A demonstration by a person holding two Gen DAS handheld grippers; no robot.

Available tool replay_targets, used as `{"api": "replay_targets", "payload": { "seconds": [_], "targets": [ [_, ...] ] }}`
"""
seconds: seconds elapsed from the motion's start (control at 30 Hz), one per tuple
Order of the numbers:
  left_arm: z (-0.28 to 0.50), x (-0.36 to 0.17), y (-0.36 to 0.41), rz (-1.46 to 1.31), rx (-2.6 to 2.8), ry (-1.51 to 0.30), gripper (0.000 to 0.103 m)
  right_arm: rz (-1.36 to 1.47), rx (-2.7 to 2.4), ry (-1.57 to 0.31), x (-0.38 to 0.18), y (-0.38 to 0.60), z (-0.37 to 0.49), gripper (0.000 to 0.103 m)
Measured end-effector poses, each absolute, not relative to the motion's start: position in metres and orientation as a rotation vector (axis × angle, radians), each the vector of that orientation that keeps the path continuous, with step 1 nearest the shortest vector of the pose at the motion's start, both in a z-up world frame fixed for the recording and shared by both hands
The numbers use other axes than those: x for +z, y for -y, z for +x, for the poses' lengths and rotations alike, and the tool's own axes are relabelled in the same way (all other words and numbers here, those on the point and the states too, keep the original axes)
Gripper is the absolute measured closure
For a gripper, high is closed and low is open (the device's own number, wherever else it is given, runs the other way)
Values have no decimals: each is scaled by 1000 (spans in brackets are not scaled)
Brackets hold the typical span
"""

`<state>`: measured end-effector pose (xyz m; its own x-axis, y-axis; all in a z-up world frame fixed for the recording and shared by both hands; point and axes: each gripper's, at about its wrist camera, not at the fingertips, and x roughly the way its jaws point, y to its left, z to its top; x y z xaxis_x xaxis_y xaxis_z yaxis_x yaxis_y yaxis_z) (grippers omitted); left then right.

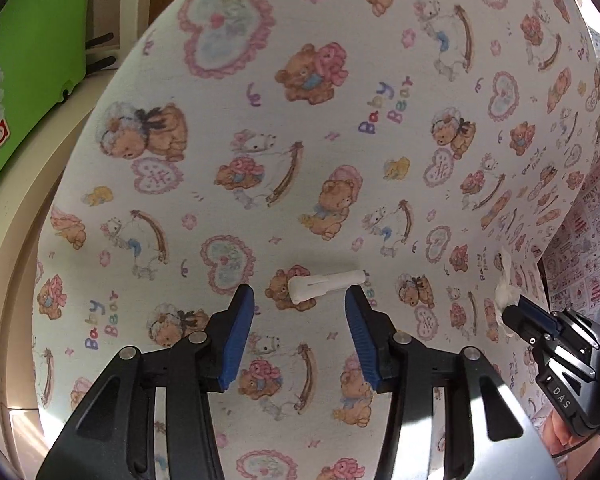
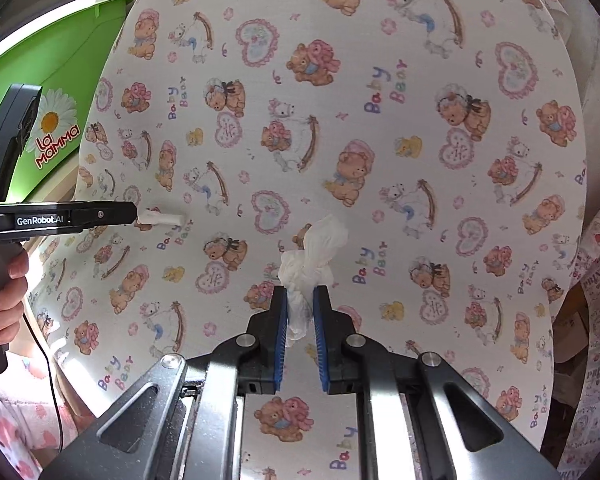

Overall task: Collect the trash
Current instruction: 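Close the left tool on the white stick while the right tool holds the tissue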

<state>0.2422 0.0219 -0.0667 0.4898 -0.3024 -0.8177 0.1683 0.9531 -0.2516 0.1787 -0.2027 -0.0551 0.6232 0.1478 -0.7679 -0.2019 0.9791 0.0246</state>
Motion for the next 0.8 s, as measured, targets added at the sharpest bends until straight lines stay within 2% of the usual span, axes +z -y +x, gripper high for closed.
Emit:
{"api": "replay_targets", "payload": {
  "seconds": [0.27,0.5,0.63,0.8],
  "targets": [
    [252,-80,4,-59,-278,-1040,57,-44,180,-863,-46,225,175,89],
    [245,-83,28,-39,-348,-1077,85,-35,185,-878,-45,232,174,89],
    [236,-83,35,-72,-405,-1106,91,-57,188,-870,-44,228,171,89],
    [221,-75,50,-34,-446,-1054,91,-50,189,-870,-43,228,168,89]
  ]
}}
